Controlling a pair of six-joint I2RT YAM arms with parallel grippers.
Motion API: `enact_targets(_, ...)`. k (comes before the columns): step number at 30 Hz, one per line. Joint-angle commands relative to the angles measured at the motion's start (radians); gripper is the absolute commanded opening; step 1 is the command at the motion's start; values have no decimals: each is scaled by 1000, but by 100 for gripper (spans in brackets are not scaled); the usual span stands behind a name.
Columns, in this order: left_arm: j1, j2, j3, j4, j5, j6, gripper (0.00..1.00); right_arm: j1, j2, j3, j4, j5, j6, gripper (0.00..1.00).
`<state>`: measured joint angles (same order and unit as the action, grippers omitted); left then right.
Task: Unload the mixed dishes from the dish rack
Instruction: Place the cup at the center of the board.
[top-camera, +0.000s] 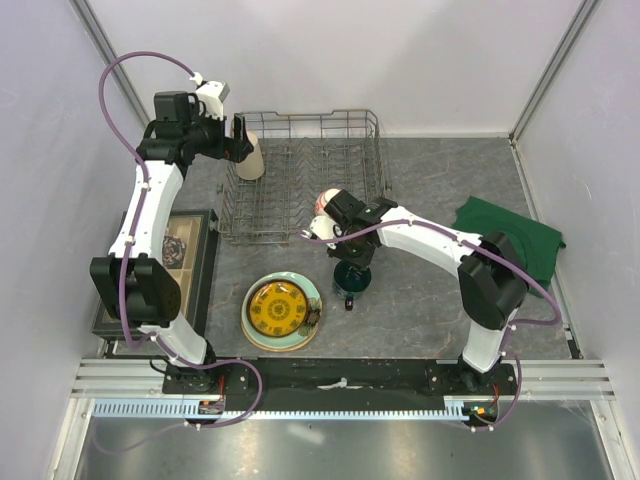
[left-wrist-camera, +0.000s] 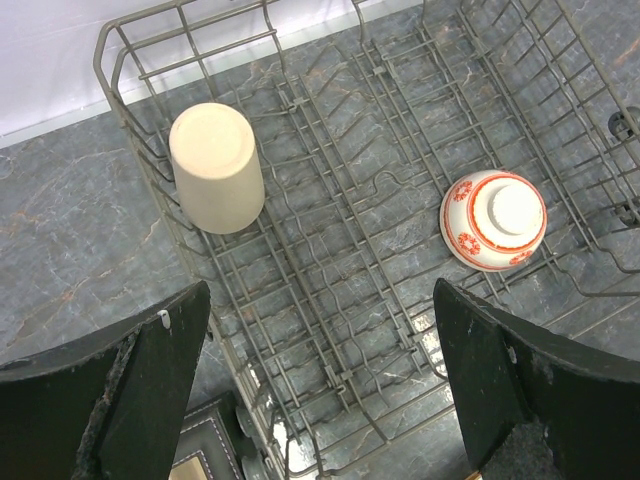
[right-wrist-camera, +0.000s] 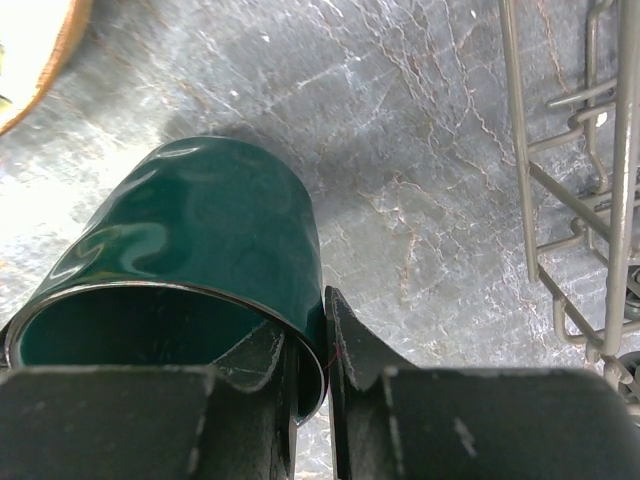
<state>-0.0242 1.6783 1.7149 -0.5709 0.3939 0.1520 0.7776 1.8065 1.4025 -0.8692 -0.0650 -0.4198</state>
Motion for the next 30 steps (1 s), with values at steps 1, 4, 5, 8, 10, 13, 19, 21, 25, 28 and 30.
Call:
enact_targets(1,6,-38,2,11,19,38,99,0,4,26,18,31,-10,0)
enact_targets(4,6,-40,0,11,23,40,99,0,20,42,10,30,-14,0)
enact_targets(5,6,-43,0,11,23,41,99,0,25,52,9,27,-16,0)
enact_targets(8,9,-46,-5,11,31,46,99,0,40,65,1,27,-25,0)
enact_targets(10,9,-52,-6,11,33,49,99,-1,50,69,-2,27,-27,0)
enact_targets(13,12,-54,-6,9,39,52,99,0,59,76,-8,33,-33,0)
enact_targets(19,12,-55,-6,11,49,55,99,0,68,81,-16,44,-39,10)
enact_targets(21,13,-55,-6,9,49,55,99,0,71,84,-19,45,-39,15)
enact_targets(25,17,-54,-1,9,46,58,99,0,73,93,-19,48,-39,24)
enact_targets(28,17,-51,-1,8,48,61,99,0,71,105,-22,48,-37,29)
enact_targets(30,15,-48,-1,8,46,64,99,0,70,112,-25,47,-36,31)
